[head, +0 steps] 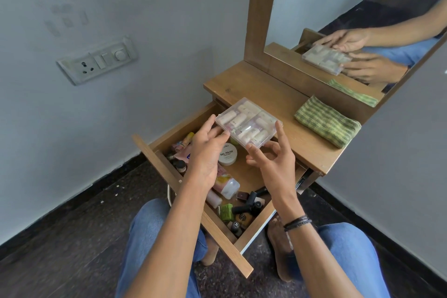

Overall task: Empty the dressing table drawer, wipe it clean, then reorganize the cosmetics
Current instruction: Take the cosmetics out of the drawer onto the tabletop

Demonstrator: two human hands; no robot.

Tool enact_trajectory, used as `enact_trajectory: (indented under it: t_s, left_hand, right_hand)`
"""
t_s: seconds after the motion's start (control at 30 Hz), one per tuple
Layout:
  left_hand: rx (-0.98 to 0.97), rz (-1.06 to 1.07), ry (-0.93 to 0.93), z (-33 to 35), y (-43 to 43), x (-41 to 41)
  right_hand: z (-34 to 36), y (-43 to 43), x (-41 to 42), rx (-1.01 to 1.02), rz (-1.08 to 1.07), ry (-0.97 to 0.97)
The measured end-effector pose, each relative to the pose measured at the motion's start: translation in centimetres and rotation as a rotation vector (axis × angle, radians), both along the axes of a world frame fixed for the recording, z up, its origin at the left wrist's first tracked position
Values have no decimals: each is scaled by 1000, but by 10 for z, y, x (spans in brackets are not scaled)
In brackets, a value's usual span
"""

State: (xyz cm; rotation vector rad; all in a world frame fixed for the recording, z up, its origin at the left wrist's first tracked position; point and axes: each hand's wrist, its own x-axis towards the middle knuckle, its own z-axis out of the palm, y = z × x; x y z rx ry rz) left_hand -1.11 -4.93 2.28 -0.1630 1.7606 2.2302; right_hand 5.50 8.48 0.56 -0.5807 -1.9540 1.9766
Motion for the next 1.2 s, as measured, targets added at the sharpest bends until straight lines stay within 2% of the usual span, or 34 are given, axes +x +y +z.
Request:
enact_trajectory:
  t_s: [0.07, 0.27, 0.4, 0.73, 0.97, 1.2]
  left_hand:
    - [13, -7, -3, 1, 4, 0]
    - [40, -6, -15, 3, 8, 2]
    - [29, -37, -26, 1, 6, 0]
    - [-60, -53, -41, -3, 5, -5]
    - [-193, -12, -60, -7, 4, -9]
    - [-279, -17, -13, -13, 3, -13]
  right_hand:
    - [2, 7, -3, 167, 19, -75]
    - [20, 22, -16, 869, 64, -219]
    - [30, 22, -28, 1110, 70, -240]
    - [19, 37, -63, 1331, -84, -121]
    - [26, 42, -103, 1230, 7, -170]
    - [34, 47, -144, 1223, 42, -203]
